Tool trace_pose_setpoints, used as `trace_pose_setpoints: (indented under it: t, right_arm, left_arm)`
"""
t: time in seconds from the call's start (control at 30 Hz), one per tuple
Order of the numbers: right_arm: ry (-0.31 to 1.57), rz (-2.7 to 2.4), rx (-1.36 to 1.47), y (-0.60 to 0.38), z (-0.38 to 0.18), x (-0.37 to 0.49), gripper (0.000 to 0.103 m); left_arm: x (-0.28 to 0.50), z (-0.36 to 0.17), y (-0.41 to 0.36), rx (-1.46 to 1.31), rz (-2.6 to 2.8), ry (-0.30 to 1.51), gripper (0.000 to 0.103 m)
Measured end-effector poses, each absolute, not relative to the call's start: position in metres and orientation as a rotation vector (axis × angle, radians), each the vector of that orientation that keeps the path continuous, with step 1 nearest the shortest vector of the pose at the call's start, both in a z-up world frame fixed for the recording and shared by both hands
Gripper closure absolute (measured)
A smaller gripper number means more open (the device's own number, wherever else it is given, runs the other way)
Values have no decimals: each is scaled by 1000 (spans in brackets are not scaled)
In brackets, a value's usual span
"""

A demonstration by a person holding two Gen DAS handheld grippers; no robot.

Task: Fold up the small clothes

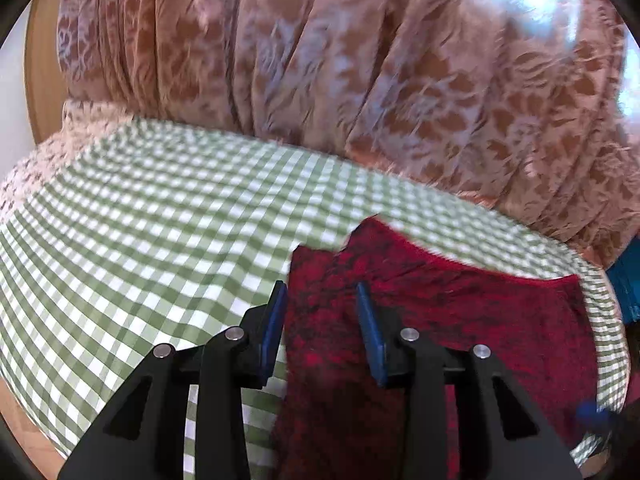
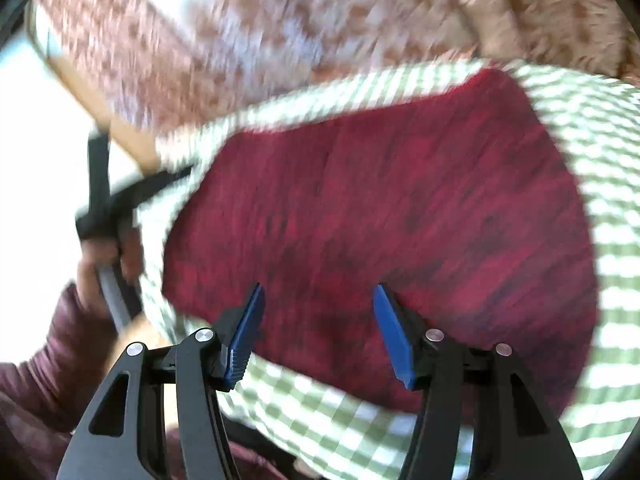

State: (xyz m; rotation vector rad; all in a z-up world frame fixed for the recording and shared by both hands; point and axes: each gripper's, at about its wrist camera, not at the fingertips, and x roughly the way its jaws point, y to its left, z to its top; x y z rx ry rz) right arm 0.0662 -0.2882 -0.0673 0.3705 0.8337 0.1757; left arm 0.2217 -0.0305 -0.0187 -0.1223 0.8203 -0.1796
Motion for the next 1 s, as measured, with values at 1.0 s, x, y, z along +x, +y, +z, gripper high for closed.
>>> trace_pose_setpoints:
  t: [1.0]
  right_arm:
    - [778, -322, 402, -403, -102, 153, 58]
  left_arm:
    - [161, -50, -81, 66, -244, 880, 66]
